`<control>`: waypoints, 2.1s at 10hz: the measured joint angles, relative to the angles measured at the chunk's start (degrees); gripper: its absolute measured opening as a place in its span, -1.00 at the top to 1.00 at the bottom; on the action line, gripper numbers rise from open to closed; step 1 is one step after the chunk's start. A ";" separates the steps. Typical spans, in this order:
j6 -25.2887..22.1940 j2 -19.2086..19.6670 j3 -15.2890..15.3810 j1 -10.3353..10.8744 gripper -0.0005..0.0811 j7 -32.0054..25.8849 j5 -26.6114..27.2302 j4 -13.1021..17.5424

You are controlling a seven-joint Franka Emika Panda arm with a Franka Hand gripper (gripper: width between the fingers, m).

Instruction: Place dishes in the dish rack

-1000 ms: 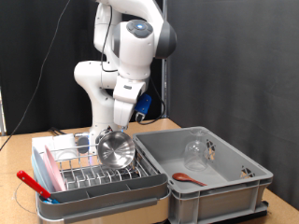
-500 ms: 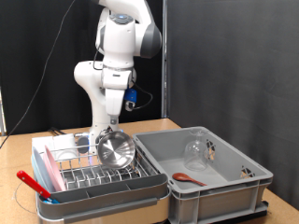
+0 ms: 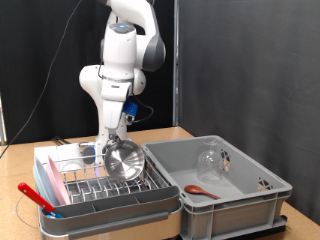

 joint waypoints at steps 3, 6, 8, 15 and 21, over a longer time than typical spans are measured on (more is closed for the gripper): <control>5.07 2.06 0.20 -0.29 -0.99 0.09 -1.95 -2.62; 11.94 6.14 1.25 -0.39 -0.99 1.60 -2.84 -3.00; 14.26 8.41 1.94 -0.55 -0.99 2.85 -3.42 -2.29; 19.52 16.27 4.74 -3.35 -0.99 13.78 -8.83 6.21; 19.22 26.73 5.13 -7.07 -0.99 21.63 -19.26 15.12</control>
